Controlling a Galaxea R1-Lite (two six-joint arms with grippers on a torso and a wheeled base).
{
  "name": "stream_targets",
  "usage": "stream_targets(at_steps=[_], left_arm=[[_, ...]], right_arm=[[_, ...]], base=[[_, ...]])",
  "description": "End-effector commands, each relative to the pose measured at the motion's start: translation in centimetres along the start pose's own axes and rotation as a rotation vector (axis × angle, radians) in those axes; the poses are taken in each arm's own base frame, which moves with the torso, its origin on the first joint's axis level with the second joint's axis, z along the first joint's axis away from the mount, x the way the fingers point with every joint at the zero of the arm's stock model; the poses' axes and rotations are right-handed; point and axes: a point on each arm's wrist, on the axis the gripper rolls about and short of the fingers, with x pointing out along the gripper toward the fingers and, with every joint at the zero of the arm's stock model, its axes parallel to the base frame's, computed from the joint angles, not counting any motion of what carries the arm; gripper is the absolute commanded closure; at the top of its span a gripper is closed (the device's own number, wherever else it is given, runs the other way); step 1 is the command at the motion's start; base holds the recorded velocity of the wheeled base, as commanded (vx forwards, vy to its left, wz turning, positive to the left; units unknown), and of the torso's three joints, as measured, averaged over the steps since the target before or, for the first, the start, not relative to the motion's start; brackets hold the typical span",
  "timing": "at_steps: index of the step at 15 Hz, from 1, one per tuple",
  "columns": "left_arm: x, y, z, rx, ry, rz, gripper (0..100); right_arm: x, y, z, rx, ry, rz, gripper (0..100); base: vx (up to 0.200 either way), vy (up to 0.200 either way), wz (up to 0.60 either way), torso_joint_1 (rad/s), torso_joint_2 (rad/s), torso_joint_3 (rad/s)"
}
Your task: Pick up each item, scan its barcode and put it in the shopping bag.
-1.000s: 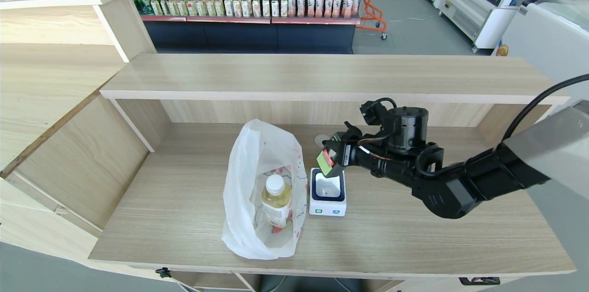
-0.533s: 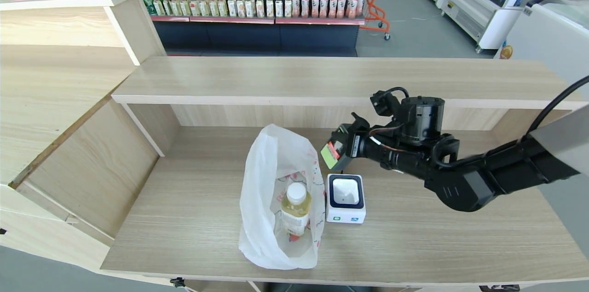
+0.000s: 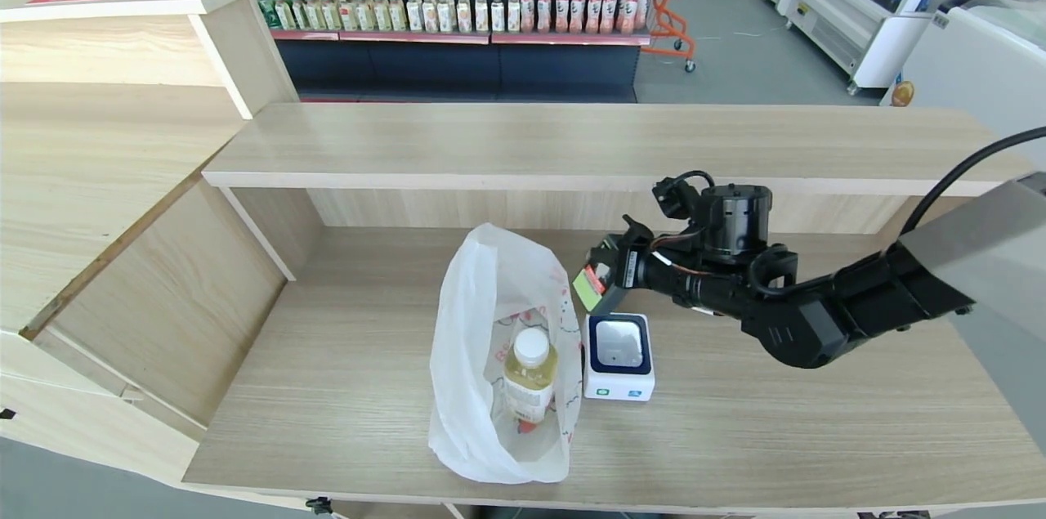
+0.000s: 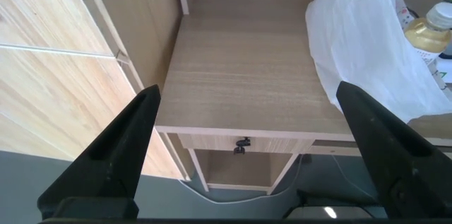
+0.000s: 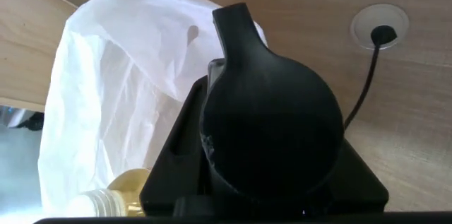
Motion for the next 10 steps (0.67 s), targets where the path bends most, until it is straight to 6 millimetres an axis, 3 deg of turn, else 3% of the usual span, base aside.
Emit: stream_targets(at_steps=[1, 10], left_arm=[[0.0, 0.0, 0.0, 0.001, 0.0, 0.0, 0], [0.0, 0.0, 0.0, -0.001, 0.0, 0.0, 0]], right_arm=[[1.8, 0.3, -1.2, -0.011, 0.017, 0.017, 100], [6.3, 1.7, -5.2, -0.203, 0.066, 0.177, 100]], base=[[0.0, 0.0, 0.0, 0.0, 0.0, 0.0], [0.0, 0.0, 0.0, 0.0, 0.0, 0.0]])
